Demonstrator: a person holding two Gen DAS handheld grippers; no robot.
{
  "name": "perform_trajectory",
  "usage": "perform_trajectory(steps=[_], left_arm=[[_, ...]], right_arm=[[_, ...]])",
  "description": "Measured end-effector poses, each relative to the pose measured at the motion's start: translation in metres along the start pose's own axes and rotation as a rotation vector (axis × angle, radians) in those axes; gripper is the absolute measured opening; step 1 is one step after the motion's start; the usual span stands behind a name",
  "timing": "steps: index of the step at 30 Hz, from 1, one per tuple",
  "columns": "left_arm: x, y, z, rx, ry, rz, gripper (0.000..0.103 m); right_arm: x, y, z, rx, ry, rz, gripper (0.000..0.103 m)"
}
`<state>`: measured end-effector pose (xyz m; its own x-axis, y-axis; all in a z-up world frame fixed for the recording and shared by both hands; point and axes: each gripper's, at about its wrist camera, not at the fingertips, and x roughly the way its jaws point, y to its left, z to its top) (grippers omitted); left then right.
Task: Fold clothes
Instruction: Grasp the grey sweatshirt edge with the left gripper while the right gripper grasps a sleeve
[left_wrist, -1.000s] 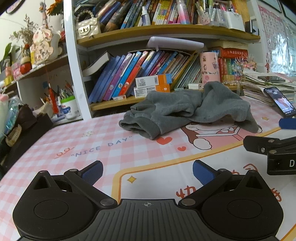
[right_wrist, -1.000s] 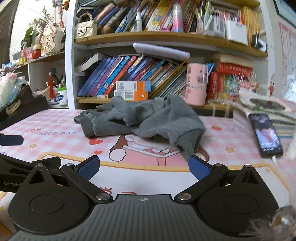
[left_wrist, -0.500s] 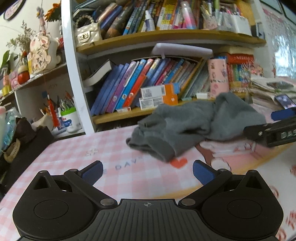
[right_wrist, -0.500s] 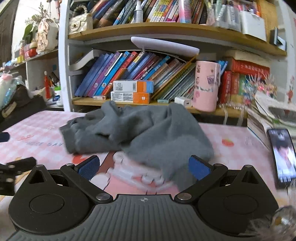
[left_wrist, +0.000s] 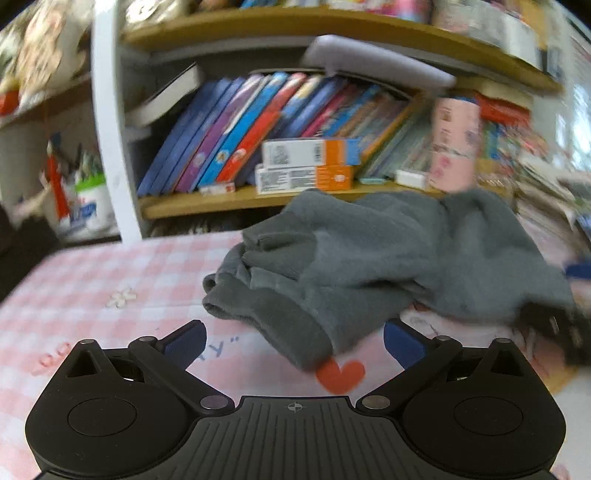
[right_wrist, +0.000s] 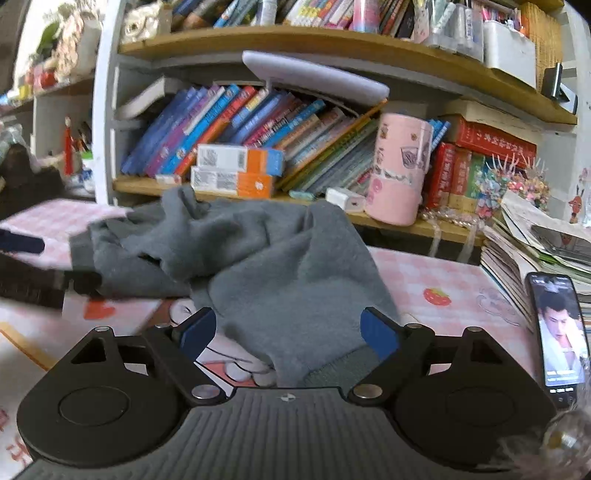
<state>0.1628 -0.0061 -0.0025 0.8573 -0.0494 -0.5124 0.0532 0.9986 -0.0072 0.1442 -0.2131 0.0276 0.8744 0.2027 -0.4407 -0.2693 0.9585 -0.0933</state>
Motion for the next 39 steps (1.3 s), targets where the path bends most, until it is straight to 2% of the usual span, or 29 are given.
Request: perform_trajectory(steps=[3,5,6,7,8,9,10,13,16,18,22,27,29,30,35,39], left_arm=[[0.018,0.012,0.007,-0.127,0.041,-0.024,0.089],[0.029,0.02,0.009,-0.209,0.066,-0.053,0.086],[0.033,0.023,0.009,-0.243,0.075,-0.074,0.08],[0.037,0.026,0.009,-0.277,0.083,-0.095,0.064],[0.039,0.03,0.009,-0.312,0.086,-0.12,0.058],[0.041,0.033,0.008,-0.346,0.086,-0.147,0.046],[0.042,0.036,0.008,-0.367,0.083,-0.169,0.037],[0.018,0.052,0.016,-0.353,0.0,-0.135,0.023],[-0.009,0.069,0.024,-0.332,-0.093,-0.089,0.02],[-0.028,0.081,0.029,-0.317,-0.154,-0.058,0.02],[-0.065,0.103,0.04,-0.287,-0.278,0.004,0.02],[-0.119,0.146,0.035,-0.323,-0.346,0.114,0.019],[-0.129,0.158,0.033,-0.328,-0.335,0.149,0.02],[-0.132,0.164,0.03,-0.339,-0.323,0.165,0.02],[-0.131,0.186,-0.006,-0.395,-0.183,0.175,0.025],[-0.132,0.177,-0.032,-0.326,-0.097,0.177,0.037]], right_arm=[[0.009,-0.002,-0.004,-0.001,0.047,-0.005,0.083],[0.012,-0.005,-0.006,0.007,0.068,-0.011,0.072],[0.013,-0.007,-0.007,0.018,0.073,-0.016,0.068],[0.013,-0.01,-0.007,0.029,0.075,-0.02,0.058],[0.013,-0.013,-0.008,0.041,0.076,-0.024,0.051],[0.013,-0.016,-0.008,0.052,0.077,-0.025,0.047],[0.012,-0.019,-0.009,0.064,0.076,-0.025,0.039],[0.011,-0.028,-0.009,0.109,0.068,-0.012,0.033],[0.006,-0.036,-0.009,0.153,0.042,0.016,0.025],[0.001,-0.038,-0.007,0.178,0.018,0.055,0.024],[-0.005,-0.03,-0.005,0.197,0.005,0.179,0.024],[-0.016,0.001,-0.005,0.133,0.01,0.366,0.023],[-0.023,0.012,-0.005,0.098,-0.007,0.41,0.021],[-0.026,0.014,-0.004,0.089,-0.024,0.399,0.021],[-0.019,-0.013,-0.003,0.19,-0.035,0.227,0.021],[-0.01,-0.027,-0.006,0.258,-0.007,0.191,0.021]])
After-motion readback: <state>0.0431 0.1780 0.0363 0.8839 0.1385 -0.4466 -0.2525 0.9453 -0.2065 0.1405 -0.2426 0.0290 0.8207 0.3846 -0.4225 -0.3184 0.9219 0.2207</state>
